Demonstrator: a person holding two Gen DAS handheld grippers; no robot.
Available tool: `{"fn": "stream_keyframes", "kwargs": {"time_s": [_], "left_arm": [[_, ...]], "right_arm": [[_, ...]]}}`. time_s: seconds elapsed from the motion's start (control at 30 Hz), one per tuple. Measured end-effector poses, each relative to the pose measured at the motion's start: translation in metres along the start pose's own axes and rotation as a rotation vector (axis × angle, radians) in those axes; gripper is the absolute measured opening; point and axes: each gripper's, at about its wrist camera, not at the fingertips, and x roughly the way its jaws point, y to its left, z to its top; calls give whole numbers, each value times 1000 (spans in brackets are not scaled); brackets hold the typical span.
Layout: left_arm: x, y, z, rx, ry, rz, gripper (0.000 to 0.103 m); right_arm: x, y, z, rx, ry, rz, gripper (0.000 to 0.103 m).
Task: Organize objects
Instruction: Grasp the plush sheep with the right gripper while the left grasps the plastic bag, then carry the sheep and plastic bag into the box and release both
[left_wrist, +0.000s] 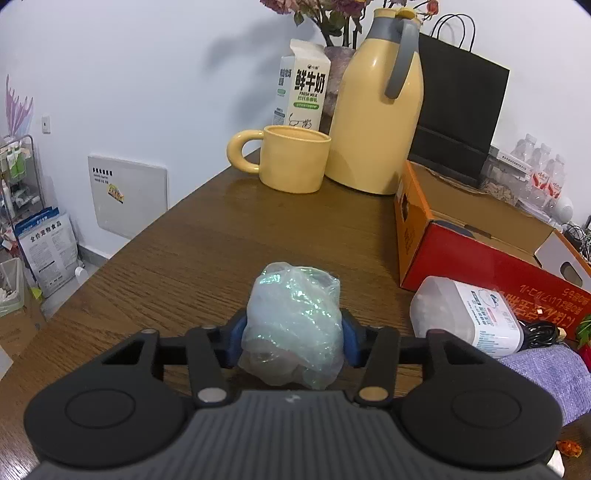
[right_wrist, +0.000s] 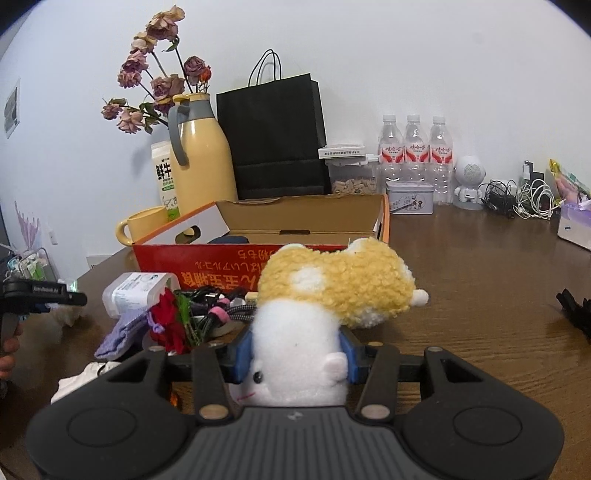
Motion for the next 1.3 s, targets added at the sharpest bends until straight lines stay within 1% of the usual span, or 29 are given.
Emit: {"fn": "stream_keyframes", "kwargs": {"time_s": [0.13, 0.23, 0.33, 0.57, 0.83, 1.0, 1.07, 1.17, 1.3], "left_arm": [[-5, -2, -1, 6, -25, -4, 44], [-11, -5, 1, 15, -50, -3, 44], [-20, -9, 4, 20, -76, -23, 43], [-43, -38, 17, 84, -150, -116, 42], [-44, -90, 47, 165, -221, -231, 42], [-33, -124, 68, 185, -247, -291, 43], [-28, -136, 75, 198, -251, -303, 43], [-17, -150, 86, 210, -262, -297, 43], [8, -162, 101, 200, -245, -290, 43]], "right_arm": [[-1, -2, 1, -2, -15, 5, 46], [-2, -4, 2, -4, -26, 14, 46], [-4, -4, 5, -15, -44, 23, 46], [-6, 3, 26, -70, -107, 44, 46], [5, 18, 58, -136, -173, 87, 46], [25, 26, 83, -155, -180, 112, 46], [37, 29, 94, -154, -173, 117, 46], [60, 29, 110, -142, -153, 125, 46], [95, 22, 127, -100, -116, 119, 46]]}}
